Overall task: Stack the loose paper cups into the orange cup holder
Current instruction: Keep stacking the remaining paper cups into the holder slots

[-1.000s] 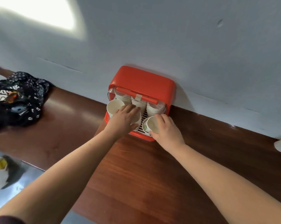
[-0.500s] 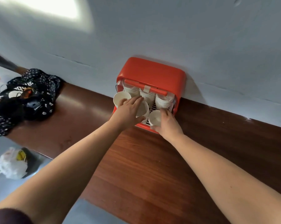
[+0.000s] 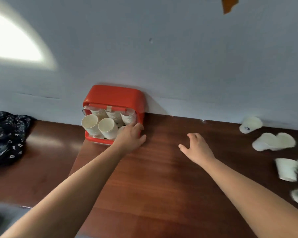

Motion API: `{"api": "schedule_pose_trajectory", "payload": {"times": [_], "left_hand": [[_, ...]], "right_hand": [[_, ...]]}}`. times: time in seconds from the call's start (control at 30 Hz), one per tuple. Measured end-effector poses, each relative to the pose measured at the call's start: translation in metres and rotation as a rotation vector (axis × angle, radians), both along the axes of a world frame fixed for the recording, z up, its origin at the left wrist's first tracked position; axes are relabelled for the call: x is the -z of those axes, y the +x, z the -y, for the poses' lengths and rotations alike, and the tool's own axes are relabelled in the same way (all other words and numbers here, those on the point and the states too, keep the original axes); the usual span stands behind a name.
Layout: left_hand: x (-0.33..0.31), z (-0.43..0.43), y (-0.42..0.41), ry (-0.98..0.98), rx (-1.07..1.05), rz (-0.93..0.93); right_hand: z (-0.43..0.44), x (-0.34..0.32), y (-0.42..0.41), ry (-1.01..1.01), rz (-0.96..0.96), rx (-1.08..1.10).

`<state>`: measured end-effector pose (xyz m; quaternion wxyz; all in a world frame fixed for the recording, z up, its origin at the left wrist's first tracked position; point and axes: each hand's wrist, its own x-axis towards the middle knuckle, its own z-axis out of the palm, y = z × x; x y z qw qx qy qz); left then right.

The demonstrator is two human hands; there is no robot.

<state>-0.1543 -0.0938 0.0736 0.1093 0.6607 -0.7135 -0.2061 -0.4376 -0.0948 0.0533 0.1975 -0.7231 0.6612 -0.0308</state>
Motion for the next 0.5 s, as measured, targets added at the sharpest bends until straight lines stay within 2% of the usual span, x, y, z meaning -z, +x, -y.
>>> {"api": "schedule_pose_trajectory", "payload": {"times": [0.3, 0.5], "left_hand": [[-0.017, 0.034, -0.248, 0.091, 0.171, -0.055], [-0.007, 0.072, -0.385, 0.095, 0.247, -0.097]], "right_hand": [[-0.026, -0.034, -0.249, -0.048, -0.055, 0.296], [-0.013, -0.029, -0.361, -0.077, -0.031, 0.387]]}}
